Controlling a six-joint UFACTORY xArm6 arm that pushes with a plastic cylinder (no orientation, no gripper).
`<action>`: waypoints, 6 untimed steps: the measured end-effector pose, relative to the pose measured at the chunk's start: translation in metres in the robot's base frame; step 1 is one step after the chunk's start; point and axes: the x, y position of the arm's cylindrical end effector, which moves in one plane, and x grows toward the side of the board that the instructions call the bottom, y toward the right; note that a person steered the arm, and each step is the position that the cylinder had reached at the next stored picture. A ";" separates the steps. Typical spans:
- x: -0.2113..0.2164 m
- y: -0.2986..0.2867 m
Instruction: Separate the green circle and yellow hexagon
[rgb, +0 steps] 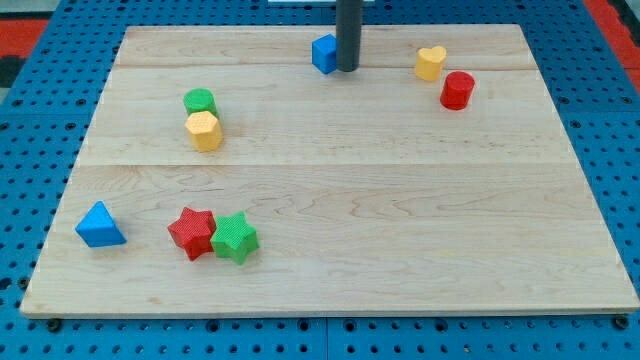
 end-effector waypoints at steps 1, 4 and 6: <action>0.103 0.017; 0.144 -0.210; 0.085 -0.216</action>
